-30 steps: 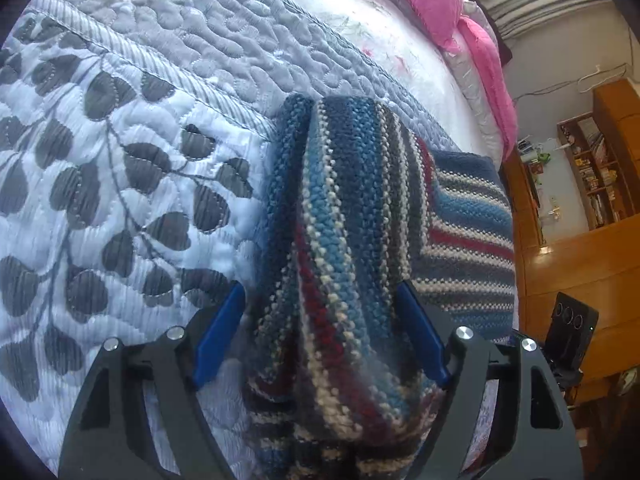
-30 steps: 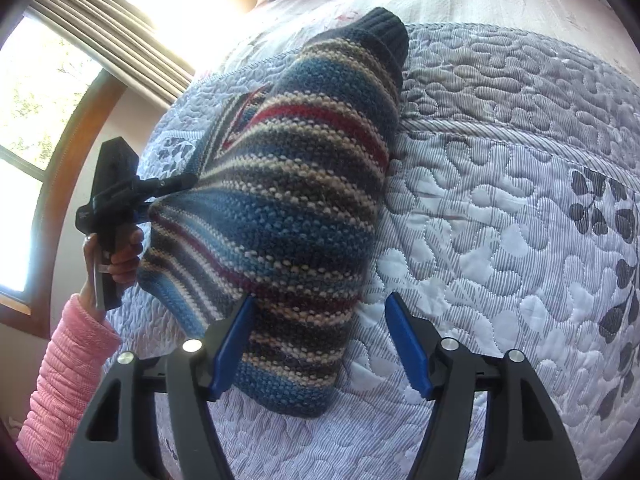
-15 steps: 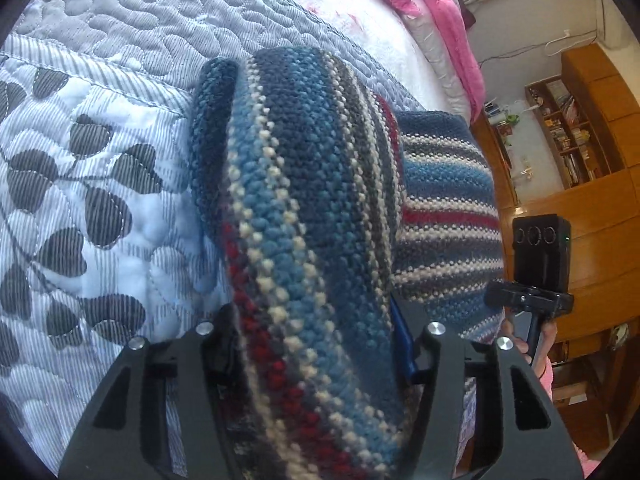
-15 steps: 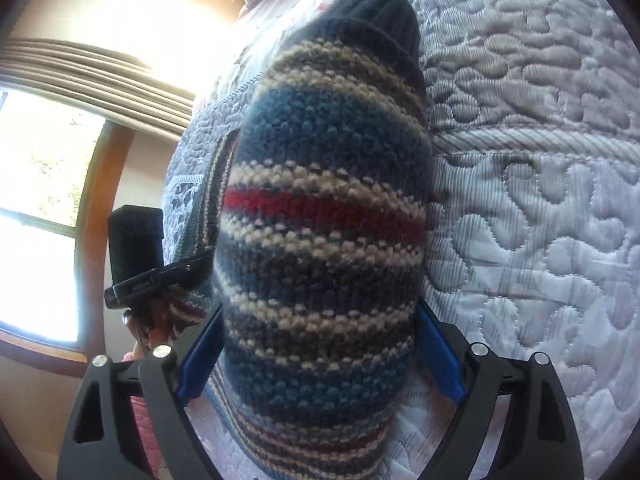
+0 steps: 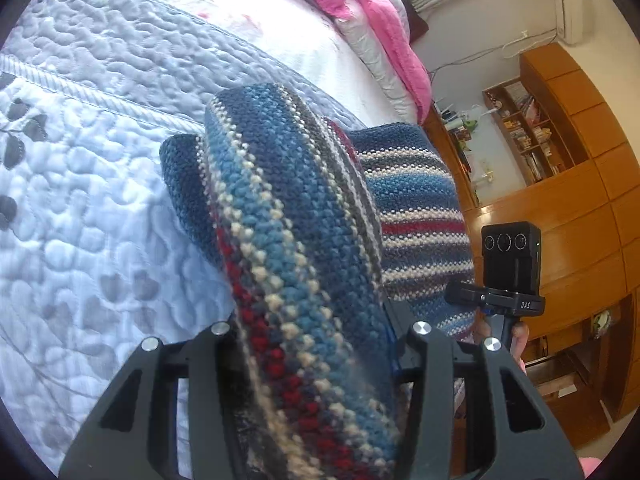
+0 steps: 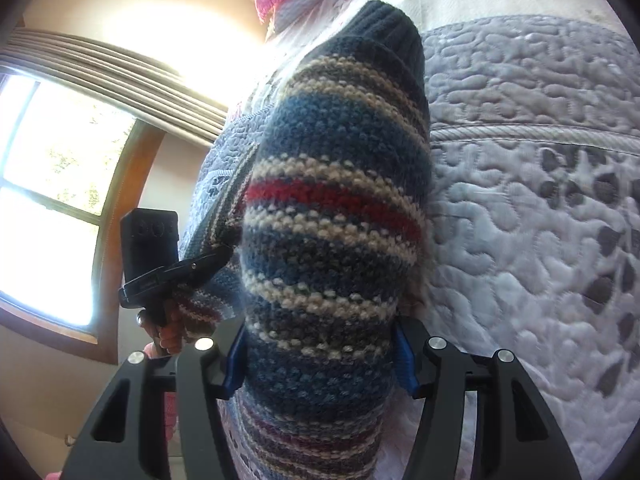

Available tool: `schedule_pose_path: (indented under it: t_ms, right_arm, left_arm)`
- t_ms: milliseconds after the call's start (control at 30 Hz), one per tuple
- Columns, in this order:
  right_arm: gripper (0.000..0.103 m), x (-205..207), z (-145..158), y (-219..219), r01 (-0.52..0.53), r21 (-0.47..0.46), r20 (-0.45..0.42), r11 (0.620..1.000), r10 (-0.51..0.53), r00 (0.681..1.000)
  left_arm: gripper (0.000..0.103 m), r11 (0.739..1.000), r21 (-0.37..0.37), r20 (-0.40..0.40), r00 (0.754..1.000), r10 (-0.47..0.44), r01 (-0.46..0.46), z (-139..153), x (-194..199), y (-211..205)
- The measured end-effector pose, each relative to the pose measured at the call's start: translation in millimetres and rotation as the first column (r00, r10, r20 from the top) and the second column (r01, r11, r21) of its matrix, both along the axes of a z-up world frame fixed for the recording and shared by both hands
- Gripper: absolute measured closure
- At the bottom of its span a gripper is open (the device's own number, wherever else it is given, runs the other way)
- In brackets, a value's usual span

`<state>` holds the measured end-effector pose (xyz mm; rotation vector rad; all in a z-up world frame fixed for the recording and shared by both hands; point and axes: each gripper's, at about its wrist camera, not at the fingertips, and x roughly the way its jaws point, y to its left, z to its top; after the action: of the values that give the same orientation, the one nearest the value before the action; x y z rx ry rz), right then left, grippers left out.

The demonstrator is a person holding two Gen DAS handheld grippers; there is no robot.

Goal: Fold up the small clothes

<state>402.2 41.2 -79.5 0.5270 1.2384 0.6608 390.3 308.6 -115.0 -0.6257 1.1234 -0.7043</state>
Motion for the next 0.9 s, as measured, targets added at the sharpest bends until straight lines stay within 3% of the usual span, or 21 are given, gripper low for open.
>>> schedule_pose_path:
  t_ms: [233,433,533,667,733,800,900]
  right_arm:
    - [0.045,-59.2,23.3,-87.9,0.061,-0.042,0.032,0.997,-0.060,0.998]
    - [0.045,-99.6,-4.6,-145.1,0.113,-0.005,-0.005,0.994,-0.113,0.994]
    - [0.044,-102.6,-40.0,-160.7,0.147,-0.005,-0.059,0.989,-0.147,0.987]
    - [0.041,-104.6,-71.3,-164.6,0.171,0.003,-0.077,0.985,-0.170,0.982]
    - [0.040,-107.2,-71.3,-160.4,0.176,-0.028,-0.066,0.984,-0.177,0.982]
    - [0.038,-109.0,-65.4,-154.0,0.183,-0.041,-0.061,0.982,-0.185,0.981]
    - [0.027,-118.6,-50.6,-146.1,0.211,-0.043,-0.035,0.977,-0.212,0.977]
  left_arm:
    - [0.059,0.996,0.027,0.055,0.995,-0.081,0.080,21.2,-33.7,-100.7]
    - [0.059,0.991,0.060,0.056,0.991,-0.122,0.118,11.4,-61.5,-158.6]
    - [0.058,0.990,0.098,0.026,0.994,-0.108,0.105,-16.9,-66.5,-161.1]
    - [0.057,0.997,0.049,-0.030,0.998,-0.050,0.051,-56.3,-68.2,-151.0]
    - [0.056,0.998,0.054,-0.026,0.999,-0.029,0.030,-59.0,-72.5,-149.6]
    - [0.054,0.994,0.108,-0.005,1.000,-0.023,0.023,-52.2,-76.2,-154.0]
    - [0.049,0.986,0.165,-0.009,1.000,0.011,-0.009,-37.2,-83.1,-151.1]
